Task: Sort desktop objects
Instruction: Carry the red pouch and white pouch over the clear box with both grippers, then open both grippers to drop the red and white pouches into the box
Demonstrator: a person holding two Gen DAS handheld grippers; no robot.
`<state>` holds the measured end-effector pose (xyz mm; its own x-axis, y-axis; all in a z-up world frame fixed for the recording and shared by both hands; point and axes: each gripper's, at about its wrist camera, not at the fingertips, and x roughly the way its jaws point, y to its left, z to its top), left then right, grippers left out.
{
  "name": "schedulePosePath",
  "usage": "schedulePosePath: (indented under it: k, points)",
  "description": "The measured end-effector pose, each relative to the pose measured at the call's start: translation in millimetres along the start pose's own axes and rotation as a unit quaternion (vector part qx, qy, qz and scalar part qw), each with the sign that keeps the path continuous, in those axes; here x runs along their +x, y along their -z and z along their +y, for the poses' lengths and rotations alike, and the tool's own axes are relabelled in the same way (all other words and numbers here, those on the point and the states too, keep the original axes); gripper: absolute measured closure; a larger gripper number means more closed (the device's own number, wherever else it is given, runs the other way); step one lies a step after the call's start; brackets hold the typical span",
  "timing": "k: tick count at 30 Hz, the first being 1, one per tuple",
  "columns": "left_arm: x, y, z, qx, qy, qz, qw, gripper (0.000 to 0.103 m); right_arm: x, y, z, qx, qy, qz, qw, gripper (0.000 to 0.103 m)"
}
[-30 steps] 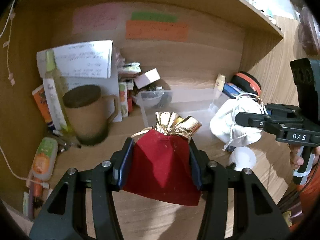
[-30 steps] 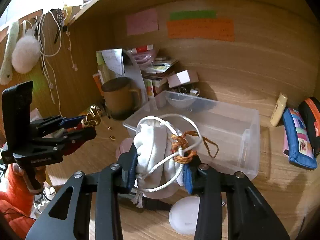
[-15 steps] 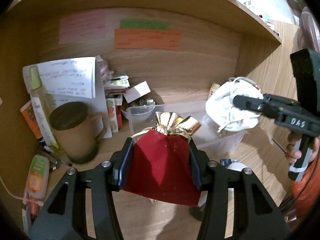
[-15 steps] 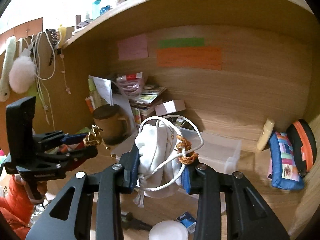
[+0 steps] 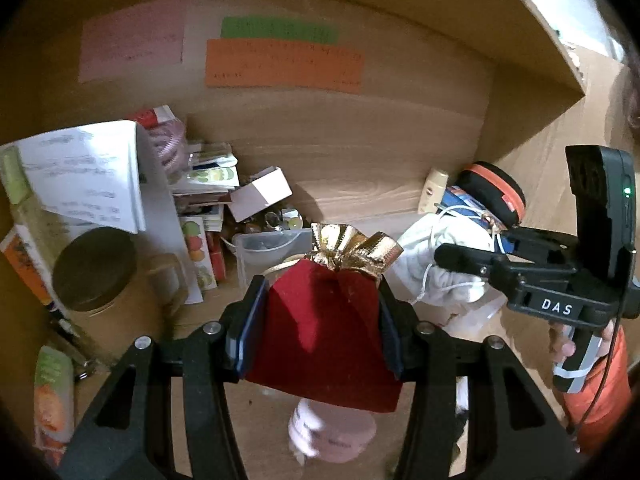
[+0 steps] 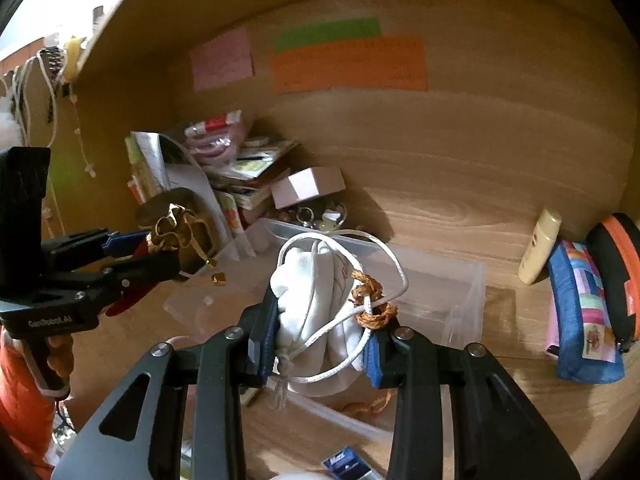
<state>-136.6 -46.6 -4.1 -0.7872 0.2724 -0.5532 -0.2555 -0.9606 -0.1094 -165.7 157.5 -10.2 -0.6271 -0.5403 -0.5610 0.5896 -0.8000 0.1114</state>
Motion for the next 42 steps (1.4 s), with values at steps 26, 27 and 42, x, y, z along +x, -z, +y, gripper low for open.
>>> schedulePosePath:
  k: [26,27,42]
  points:
    - [103.1,-12.0,-6.6,0.015,-0.011,0.084,0.9963,0.051,60.3,8.7,-28.0,-0.020,0.052,0.077,0.996,0.070]
    - [104.3,-11.6,-5.5,0.010,-0.010,0.089,0.9960,0.051,59.9,8.8,-27.5,-0.022,0.054,0.076,0.995,0.070]
    - [107.3,-9.3,-5.2,0.007,-0.004,0.103,0.9947,0.035,65.4,15.2,-19.9,-0.037,0.068,0.088,0.993,0.059]
